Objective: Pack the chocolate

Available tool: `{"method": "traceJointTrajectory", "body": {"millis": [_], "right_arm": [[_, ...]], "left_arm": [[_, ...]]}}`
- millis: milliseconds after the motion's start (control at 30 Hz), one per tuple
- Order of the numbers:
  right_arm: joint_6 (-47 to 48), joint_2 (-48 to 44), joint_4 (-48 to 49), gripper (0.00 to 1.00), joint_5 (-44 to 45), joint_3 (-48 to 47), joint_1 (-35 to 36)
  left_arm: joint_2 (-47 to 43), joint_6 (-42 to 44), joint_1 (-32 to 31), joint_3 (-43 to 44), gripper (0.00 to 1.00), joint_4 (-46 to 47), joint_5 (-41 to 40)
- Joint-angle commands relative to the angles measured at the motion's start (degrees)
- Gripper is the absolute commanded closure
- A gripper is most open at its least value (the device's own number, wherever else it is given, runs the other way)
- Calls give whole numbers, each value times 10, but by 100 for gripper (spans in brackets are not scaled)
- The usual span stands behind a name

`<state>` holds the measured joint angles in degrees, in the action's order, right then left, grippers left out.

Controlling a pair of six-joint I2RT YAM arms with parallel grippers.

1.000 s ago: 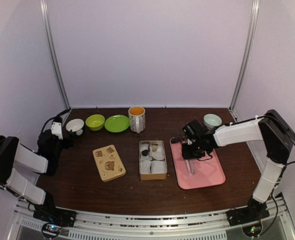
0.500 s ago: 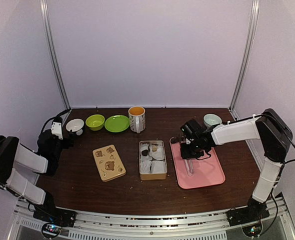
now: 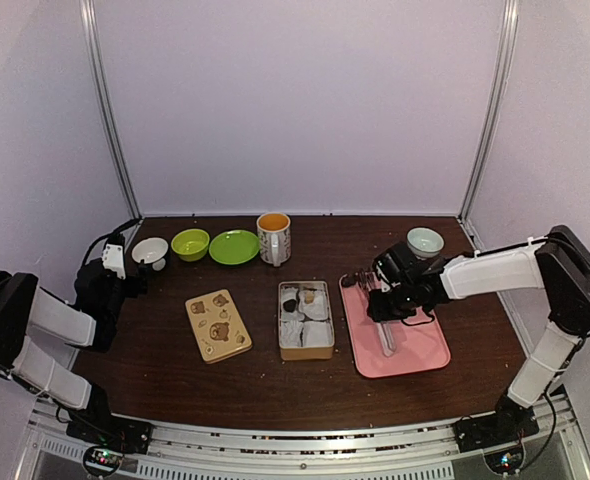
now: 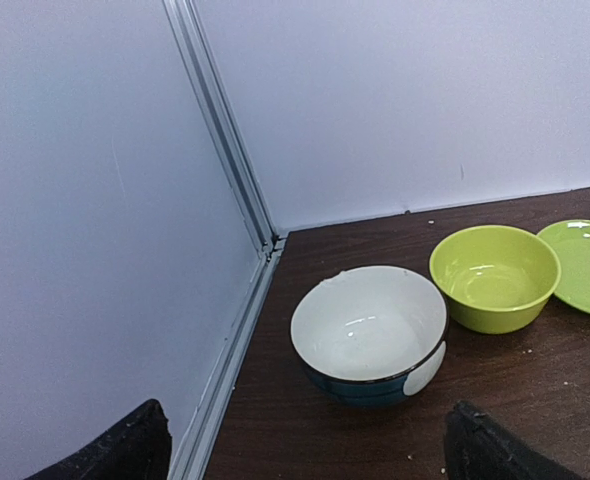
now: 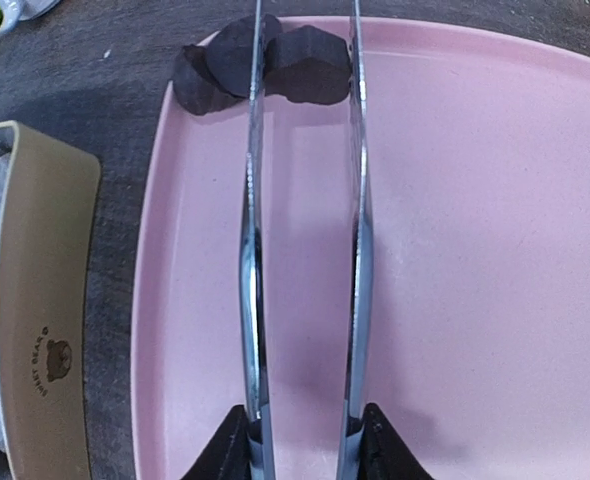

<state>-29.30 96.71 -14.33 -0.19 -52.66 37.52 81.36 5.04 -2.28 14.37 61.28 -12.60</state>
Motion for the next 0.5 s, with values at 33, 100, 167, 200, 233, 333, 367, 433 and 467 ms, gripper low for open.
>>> {"method": "traceJointTrajectory", "body": {"millis": [33, 100, 167, 200, 233, 333, 367, 433, 467], "right_arm": [[58, -56, 69, 70, -81, 34, 3], [74, -72, 77, 70, -103, 45, 11], [91, -85, 77, 70, -120, 50, 22], [101, -91, 75, 70, -124, 51, 30], [109, -98, 72, 70, -128, 51, 38], [131, -122, 71, 70, -142, 57, 58], [135, -131, 71, 71, -146, 60, 63], [143, -141, 70, 70, -158, 65, 66], [146, -144, 68, 70, -164, 66, 66]], "left_arm": [[4, -3, 4, 9, 2, 29, 7], [4, -3, 4, 9, 2, 30, 7], [3, -3, 5, 9, 2, 30, 7], [4, -3, 5, 9, 2, 30, 7], [4, -3, 5, 9, 2, 30, 7], [4, -3, 4, 9, 2, 30, 7], [4, -3, 4, 9, 2, 30, 7], [4, -2, 5, 9, 2, 29, 7], [4, -3, 5, 9, 2, 30, 7]]}}
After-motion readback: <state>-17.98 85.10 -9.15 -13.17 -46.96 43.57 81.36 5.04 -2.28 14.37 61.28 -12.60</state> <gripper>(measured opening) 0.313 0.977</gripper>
